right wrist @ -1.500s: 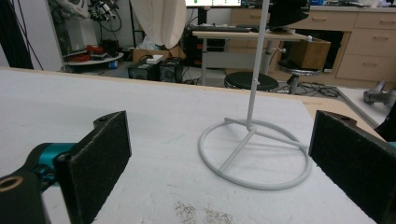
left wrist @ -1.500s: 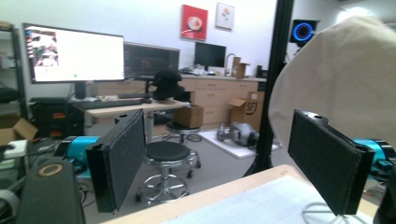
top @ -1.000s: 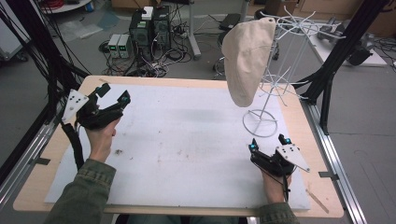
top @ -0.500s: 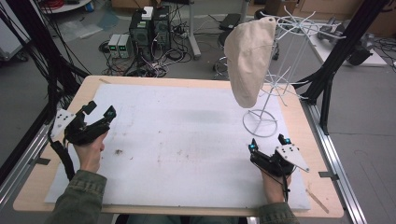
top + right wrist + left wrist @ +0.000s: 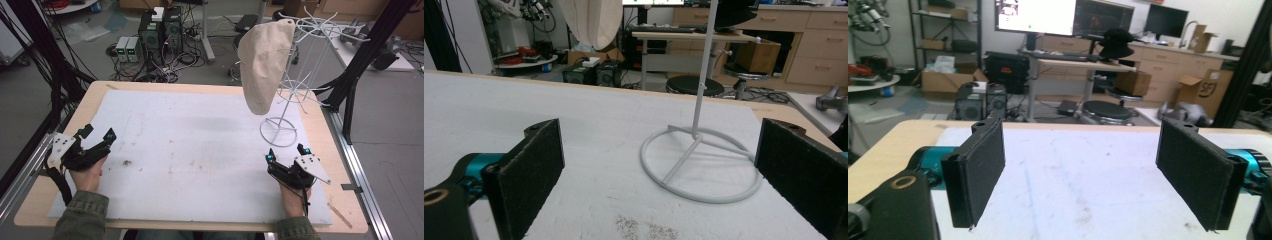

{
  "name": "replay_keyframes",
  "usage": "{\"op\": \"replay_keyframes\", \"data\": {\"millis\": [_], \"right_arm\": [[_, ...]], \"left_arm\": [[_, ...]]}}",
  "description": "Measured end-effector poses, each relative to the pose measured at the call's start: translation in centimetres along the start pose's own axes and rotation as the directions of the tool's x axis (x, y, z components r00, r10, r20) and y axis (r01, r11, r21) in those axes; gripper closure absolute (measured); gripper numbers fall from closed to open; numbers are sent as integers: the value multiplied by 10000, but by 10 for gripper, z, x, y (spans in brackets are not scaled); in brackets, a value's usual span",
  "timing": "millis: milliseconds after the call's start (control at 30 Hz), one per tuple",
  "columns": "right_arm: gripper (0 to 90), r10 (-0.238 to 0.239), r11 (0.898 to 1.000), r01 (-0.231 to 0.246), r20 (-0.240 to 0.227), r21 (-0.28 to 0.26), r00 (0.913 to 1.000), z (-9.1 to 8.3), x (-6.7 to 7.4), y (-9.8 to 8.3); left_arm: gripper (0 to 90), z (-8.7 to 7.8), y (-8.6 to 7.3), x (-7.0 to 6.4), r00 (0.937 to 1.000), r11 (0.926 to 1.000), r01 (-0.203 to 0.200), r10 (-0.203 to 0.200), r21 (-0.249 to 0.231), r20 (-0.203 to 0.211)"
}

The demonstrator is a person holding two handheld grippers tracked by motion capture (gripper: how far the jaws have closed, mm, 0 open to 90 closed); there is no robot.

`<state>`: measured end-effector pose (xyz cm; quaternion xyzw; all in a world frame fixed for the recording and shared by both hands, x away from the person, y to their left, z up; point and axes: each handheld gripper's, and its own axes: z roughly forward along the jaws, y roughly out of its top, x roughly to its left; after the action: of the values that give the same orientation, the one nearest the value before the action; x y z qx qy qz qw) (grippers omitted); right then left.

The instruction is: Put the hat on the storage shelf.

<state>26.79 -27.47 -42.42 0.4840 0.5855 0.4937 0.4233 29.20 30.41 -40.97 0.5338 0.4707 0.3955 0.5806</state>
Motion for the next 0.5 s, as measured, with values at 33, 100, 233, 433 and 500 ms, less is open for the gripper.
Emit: {"op": "replay_keyframes", "data": {"millis": [33,100,233,433,500], "right_arm": [[48,-47,10000,47,1,-24,10000,0,0,0],[49,6,10000,-6,-22,30,10000,0,1,0],[48,-20,10000,20,-25,42,10000,1,1,0],[48,81,10000,-80,-95,33,9999,1,2,0],[48,179,9998,-179,-108,52,9998,1,1,0]], "left_arm": [[200,-1,-1,1,9999,10000,-36,37,46,-105],[200,-6,-4,3,9996,9999,-84,88,126,-280],[198,-15,-9,7,9979,9997,-172,181,147,-616],[194,-34,-14,18,9920,9997,-86,112,218,-1256],[194,-38,-16,20,9911,9997,-14,47,250,-1330]]}}
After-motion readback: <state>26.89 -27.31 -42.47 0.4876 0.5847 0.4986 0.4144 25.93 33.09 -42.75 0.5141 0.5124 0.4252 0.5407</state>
